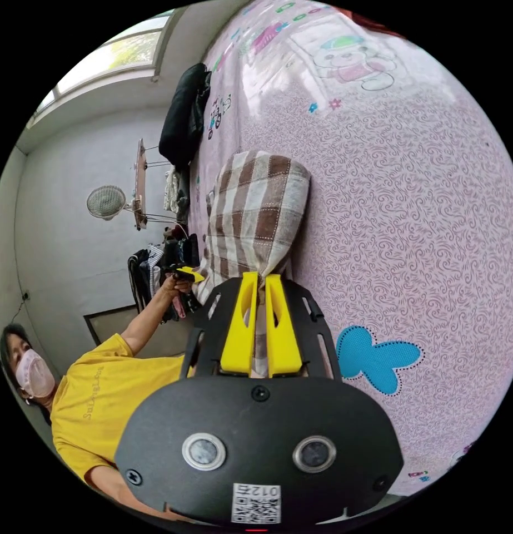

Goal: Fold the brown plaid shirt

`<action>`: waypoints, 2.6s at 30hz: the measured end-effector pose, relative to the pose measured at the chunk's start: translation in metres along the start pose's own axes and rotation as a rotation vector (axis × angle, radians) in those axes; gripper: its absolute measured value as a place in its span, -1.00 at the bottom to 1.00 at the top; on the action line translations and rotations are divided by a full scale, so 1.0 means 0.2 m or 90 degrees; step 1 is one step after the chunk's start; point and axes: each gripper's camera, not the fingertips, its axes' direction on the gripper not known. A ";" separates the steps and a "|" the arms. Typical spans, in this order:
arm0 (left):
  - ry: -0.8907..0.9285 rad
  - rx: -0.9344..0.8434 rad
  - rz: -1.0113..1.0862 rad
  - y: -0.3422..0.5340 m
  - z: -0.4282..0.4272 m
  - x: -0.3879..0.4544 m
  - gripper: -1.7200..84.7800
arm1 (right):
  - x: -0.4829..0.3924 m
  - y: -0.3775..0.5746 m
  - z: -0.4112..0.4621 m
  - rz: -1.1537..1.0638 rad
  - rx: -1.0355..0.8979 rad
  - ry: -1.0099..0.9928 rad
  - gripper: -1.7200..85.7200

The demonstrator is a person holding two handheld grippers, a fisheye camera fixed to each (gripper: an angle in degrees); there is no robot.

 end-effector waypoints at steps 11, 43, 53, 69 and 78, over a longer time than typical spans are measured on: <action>-0.159 0.215 0.024 0.64 0.10 0.34 -0.82 | -0.10 0.02 -0.03 -0.034 -0.070 0.018 -0.91; -0.477 -0.250 0.262 -1.45 -0.01 1.33 -0.70 | -0.19 -0.37 -0.29 -0.043 0.033 0.087 -0.82; -0.341 -0.259 0.266 -1.14 -0.53 1.76 -0.95 | -0.42 -0.45 -0.27 -0.177 -0.090 -0.069 -0.93; -0.522 -0.098 -0.005 -1.29 -0.82 1.59 -0.95 | -0.31 -0.56 -0.04 0.011 0.003 0.111 -0.92; -0.477 0.083 0.188 -1.02 -0.57 2.29 -0.95 | -0.54 -0.39 -0.09 -0.035 0.199 0.199 -0.90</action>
